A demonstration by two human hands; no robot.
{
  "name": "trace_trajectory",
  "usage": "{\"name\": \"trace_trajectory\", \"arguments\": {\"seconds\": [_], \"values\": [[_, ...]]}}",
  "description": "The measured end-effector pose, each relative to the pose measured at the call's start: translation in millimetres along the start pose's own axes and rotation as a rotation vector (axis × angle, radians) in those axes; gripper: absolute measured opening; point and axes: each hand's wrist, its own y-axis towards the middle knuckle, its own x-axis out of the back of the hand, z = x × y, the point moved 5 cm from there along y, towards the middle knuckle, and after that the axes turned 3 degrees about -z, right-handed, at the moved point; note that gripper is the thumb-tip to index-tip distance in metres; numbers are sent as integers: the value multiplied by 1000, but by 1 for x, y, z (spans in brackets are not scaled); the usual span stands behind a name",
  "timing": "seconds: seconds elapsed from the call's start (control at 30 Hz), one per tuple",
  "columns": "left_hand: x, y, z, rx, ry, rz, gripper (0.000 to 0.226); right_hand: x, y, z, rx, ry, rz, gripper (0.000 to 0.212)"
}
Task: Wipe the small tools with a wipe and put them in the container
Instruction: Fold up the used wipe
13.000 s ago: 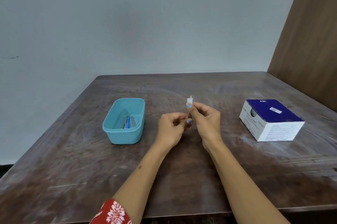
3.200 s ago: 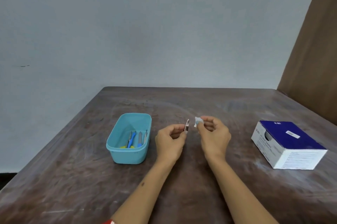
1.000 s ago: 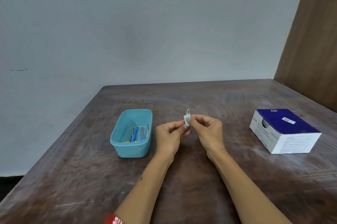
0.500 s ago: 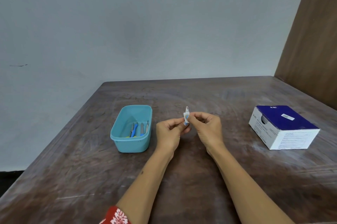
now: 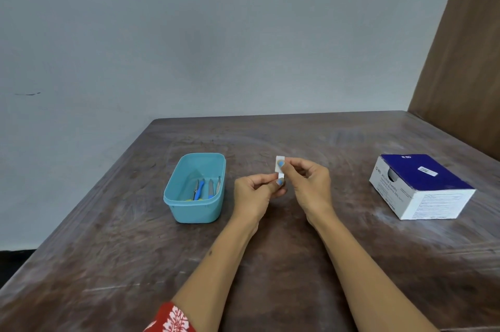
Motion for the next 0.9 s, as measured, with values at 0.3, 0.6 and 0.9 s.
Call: {"name": "trace_trajectory", "arguments": {"seconds": [0.3, 0.6, 0.9], "values": [[1, -1, -3, -15, -20, -13, 15, -1, 0, -3, -9, 1, 13, 9], [0, 0, 0, 41, -81, 22, 15, -1, 1, -9, -61, 28, 78, 8], [2, -1, -6, 85, -203, -16, 19, -4, 2, -16, -95, -4, 185, 17]]}}
